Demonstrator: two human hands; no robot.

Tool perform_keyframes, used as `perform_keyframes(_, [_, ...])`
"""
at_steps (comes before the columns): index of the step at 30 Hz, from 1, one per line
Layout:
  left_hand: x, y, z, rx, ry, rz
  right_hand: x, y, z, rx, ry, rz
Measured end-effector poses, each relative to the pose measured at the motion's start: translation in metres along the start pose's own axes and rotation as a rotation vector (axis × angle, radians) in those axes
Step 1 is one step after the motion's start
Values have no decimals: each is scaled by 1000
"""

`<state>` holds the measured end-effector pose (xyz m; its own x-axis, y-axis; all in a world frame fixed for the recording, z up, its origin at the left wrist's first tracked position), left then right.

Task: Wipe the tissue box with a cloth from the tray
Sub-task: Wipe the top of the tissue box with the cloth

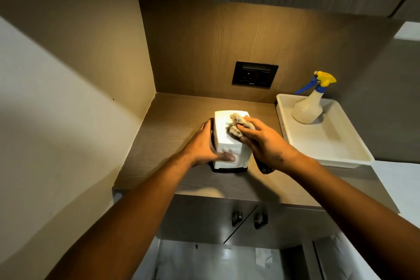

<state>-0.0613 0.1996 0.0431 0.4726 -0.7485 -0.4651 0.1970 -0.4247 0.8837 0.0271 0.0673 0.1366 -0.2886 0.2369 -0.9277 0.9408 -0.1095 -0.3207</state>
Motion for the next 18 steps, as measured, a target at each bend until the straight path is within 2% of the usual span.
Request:
perform_keyframes(4, [0,-2,0,-29,11,-11,-10,34,-35,197,44,-36])
perform_keyframes(9, [-2,-2,1,-15,12,-25,2,21,-89,268,15,12])
perform_keyframes(12, [-3,-1,1,9,21,-33,11,-8,-91,198,11,48])
perform_keyframes(16, [1,1,1,45,15,-49,23,-36,-49,34,48,38])
perform_keyframes(18, [-1,2,1,42,23,-34,18,-22,-34,68,82,11])
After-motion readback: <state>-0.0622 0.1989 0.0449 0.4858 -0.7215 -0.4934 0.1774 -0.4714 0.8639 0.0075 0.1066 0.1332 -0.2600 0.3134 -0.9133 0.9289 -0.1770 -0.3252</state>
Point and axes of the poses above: each hand's wrist, its own z-axis away from the middle knuckle, its own x-axis out of the palm, y = z × x, the point moved 8 cm from there along -z, towards the middle knuckle, and after that the axes turned 3 degrees about x, right-handed, at the moved point
